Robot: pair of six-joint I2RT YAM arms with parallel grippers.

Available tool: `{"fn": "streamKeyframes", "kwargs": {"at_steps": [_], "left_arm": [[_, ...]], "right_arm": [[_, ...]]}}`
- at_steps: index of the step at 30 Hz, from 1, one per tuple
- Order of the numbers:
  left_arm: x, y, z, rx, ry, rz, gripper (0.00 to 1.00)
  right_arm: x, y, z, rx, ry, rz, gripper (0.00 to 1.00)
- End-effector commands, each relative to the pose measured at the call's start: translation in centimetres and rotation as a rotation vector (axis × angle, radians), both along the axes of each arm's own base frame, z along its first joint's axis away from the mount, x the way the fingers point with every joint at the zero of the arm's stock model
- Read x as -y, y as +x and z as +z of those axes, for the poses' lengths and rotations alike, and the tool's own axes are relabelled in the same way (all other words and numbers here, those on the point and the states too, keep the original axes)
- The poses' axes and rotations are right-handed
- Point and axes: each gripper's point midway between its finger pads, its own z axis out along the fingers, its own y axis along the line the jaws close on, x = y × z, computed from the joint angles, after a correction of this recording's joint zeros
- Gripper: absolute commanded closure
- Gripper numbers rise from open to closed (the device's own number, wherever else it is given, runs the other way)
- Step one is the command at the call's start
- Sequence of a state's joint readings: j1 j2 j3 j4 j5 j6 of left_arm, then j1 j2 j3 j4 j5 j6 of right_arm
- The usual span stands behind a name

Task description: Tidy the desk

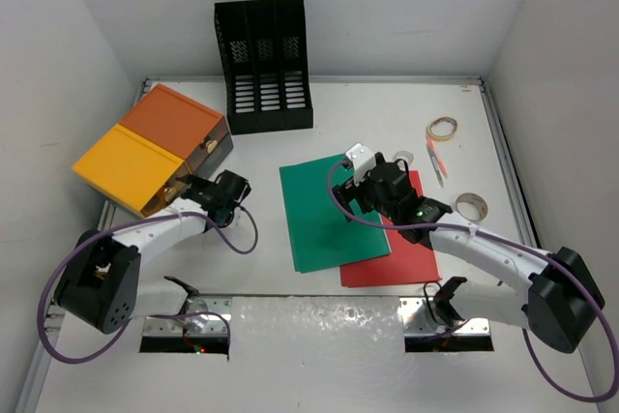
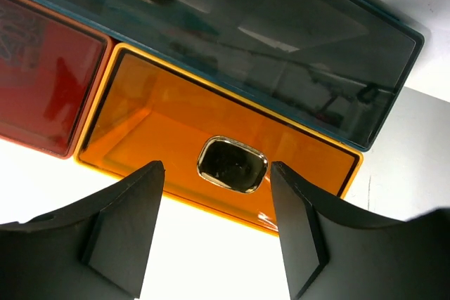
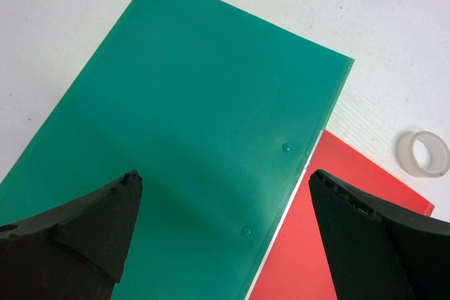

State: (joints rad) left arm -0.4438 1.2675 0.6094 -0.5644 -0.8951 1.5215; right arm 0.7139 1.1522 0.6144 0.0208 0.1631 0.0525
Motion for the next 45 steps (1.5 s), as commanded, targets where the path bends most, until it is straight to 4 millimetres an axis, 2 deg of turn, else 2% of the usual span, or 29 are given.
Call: {"fn": "streamKeyframes", "kwargs": {"at_steps": [1,9,15,21,25,28,31,36,37,41,44,45], "left_arm": [[0.0,0.2,0.3,0.005,0.038,-0.006,0.4],[-0.4,-0.4,0.4,-0.038,0.069,0.019,0.33],[-0.6,-0.5,0.5,-0.059,0.087,0.03,0.33],[-0.5,-0.4,0.1,-0.058,0.087,0.021,0.42],[-0.5,-0.3,0.1,-0.058,0.089,0.021,0.53],[-0.5,-0.4,0.2,-0.059,0.091,0.021,0.68],[-0.5,-0.4,0.2,-0.056,0.082,0.023,0.78],[-0.3,-0.5,0.3,-0.051,0.045,0.027,0.87],[-0.2,-0.6,0.1,-0.052,0.035,0.024,0.93],[0.2,-0.5,0.3,-0.02,-0.017,0.037,0.93],[2.3,0.6,0.6,0.047,-0.197,0.07,0.88],[2.9,0.6,1.0,0.047,-0.246,0.086,0.81]], "right_arm": [[0.0,0.3,1.3,0.044,0.036,-0.004,0.01],[0.2,0.3,1.3,0.043,0.04,-0.006,0.01],[0.2,0.4,1.5,0.045,0.044,-0.005,0.01],[0.2,0.4,1.6,0.046,0.04,-0.005,0.01],[0.5,0.5,1.8,0.053,0.035,-0.016,0.01],[0.6,0.5,2.2,0.062,0.042,-0.019,0.01],[0.6,0.5,2.3,0.066,0.044,-0.02,0.01],[0.7,0.5,2.2,0.062,0.042,-0.023,0.01],[0.7,0.5,2.2,0.06,0.045,-0.024,0.01],[0.4,0.5,2.1,0.053,0.055,-0.019,0.01],[0.3,0.7,2.1,0.045,0.059,-0.023,0.01],[0.2,0.7,2.0,0.041,0.058,-0.026,0.01]]}}
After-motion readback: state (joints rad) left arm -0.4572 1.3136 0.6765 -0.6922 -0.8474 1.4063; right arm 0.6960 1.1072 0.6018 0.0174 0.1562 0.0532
